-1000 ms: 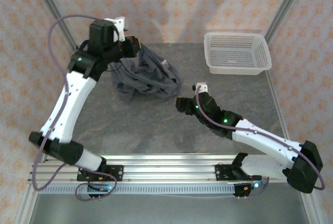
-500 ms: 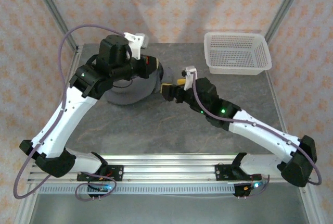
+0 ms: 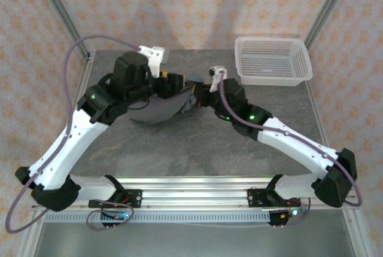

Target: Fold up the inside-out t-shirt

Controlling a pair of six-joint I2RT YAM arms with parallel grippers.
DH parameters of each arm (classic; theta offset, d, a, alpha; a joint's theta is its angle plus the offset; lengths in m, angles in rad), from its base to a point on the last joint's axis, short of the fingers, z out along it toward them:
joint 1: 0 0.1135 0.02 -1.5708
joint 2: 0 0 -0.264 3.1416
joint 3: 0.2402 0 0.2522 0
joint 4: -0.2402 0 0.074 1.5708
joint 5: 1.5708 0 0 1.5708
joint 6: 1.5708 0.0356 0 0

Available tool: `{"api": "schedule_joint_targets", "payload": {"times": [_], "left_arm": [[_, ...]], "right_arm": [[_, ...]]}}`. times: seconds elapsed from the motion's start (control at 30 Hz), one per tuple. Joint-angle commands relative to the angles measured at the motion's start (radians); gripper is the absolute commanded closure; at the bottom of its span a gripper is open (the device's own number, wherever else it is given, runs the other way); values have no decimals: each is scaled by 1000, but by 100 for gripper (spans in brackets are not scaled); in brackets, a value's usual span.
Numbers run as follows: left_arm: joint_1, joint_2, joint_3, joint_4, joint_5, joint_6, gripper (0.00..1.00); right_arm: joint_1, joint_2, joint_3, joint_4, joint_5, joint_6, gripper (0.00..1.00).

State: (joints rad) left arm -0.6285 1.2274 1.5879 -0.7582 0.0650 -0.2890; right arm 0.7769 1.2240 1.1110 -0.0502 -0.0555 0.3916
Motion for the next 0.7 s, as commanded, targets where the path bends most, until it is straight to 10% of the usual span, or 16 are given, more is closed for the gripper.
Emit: {"api": "schedule_joint_targets", "payload": {"times": [0.0,0.17,0.4,0.67], "left_arm": [[13,-93,-182,45,-328,-51,33],[107,-179,-525,110,-316,-206,32],[191,-181,-875,535,360,-291,24],[-66,39,-831,562,74,17,2]], "right_arm": [[-91,-146,-11,-1,-16,262,100],[-111,-237,20,-24,-24,360,100],[-111,-248,107,-32,-9,347,100],[-111,-208,143,-41,-67,336,100]]}}
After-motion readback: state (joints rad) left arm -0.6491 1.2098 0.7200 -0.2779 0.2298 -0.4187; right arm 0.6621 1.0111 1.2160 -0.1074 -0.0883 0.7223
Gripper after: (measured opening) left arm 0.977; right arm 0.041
